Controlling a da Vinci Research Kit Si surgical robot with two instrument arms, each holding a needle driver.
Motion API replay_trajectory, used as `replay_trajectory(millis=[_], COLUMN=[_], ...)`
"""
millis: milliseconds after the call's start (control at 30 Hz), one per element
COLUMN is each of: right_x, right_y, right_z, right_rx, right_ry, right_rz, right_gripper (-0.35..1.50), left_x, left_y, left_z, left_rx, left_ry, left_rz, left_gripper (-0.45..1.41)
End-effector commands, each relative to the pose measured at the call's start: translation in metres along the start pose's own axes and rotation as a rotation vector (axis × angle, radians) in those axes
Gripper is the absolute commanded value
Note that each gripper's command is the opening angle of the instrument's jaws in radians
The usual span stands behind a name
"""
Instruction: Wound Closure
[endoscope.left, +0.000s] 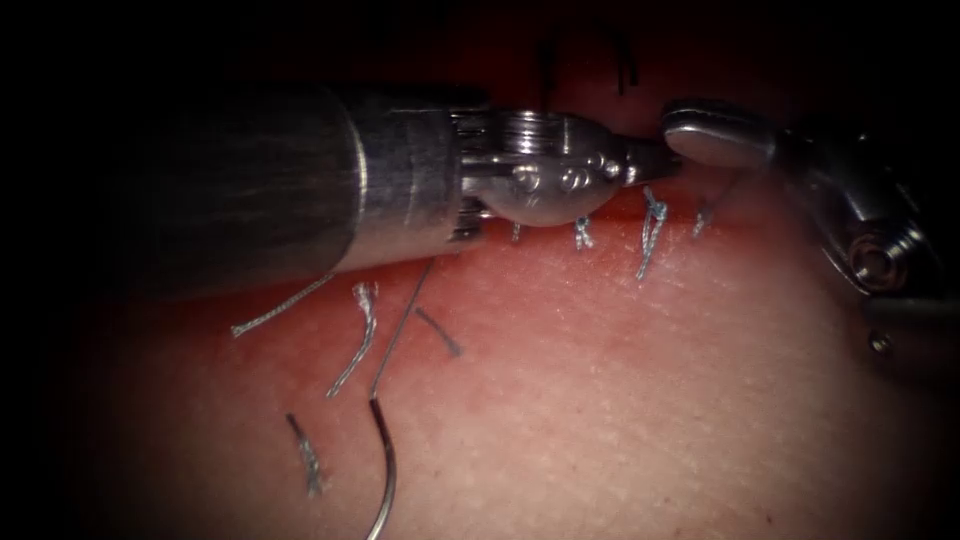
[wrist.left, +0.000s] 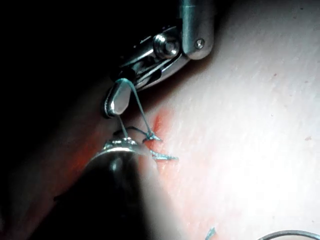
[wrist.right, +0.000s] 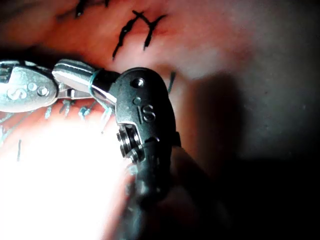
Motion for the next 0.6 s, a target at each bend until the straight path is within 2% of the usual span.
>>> replay_trajectory(millis=[33,67,100,133,167,233,267,367,400,433,500,567,600], right_x=[-0.0003,-0.0004,-0.0004,-0.0004,-0.0005,-0.0006,-0.0009,-0.0013,-0.0017,-0.0017,-0.0019,-0.0019,-0.0018], right_y=[0.0003,0.0003,0.0003,0.0001,0.0,-0.0001,-0.0003,-0.0005,-0.0008,-0.0008,-0.0011,-0.0013,-0.0015], right_z=[0.0009,0.0008,0.0008,0.0008,0.0007,0.0007,0.0005,0.0003,0.0,0.0,-0.0006,-0.0008,-0.0013], right_rx=[-0.019,-0.106,-0.106,-0.219,-0.268,-0.3,-0.388,-0.46,-0.532,-0.532,-0.613,-0.631,-0.688], right_ry=[0.005,0.003,0.003,-0.034,-0.072,-0.101,-0.146,-0.182,-0.217,-0.217,-0.234,-0.233,-0.225], right_rz=[0.004,0.061,0.061,0.101,0.119,0.105,0.104,0.085,0.088,0.088,0.081,0.077,0.082], right_gripper=[-0.35,-0.35,-0.35,-0.35,-0.35,-0.35,-0.35,-0.35,-0.33,-0.33,-0.11,-0.1,0.0], left_x=[0.0001,0.0002,0.0002,0.0005,0.0006,0.0008,0.0012,0.0016,0.002,0.002,0.0027,0.003,0.0033], left_y=[-0.0005,-0.0002,-0.0002,0.0003,0.0004,0.0006,0.001,0.0013,0.0015,0.0015,0.0019,0.002,0.002], left_z=[0.0007,0.0008,0.0008,0.001,0.0011,0.0013,0.0014,0.0015,0.0015,0.0015,0.0015,0.0015,0.0015], left_rx=[0.001,0.009,0.009,0.014,0.015,0.016,0.018,0.019,0.02,0.02,0.02,0.021,0.021], left_ry=[0.0,-0.001,-0.001,-0.003,-0.004,-0.005,-0.008,-0.009,-0.01,-0.01,-0.011,-0.012,-0.013], left_rz=[0.003,-0.007,-0.007,-0.009,-0.008,-0.007,-0.005,-0.004,-0.003,-0.003,-0.002,-0.002,-0.003], left_gripper=[-0.45,-0.45,-0.45,-0.45,-0.45,-0.45,-0.45,-0.45,-0.45,-0.45,-0.45,-0.45,-0.45])
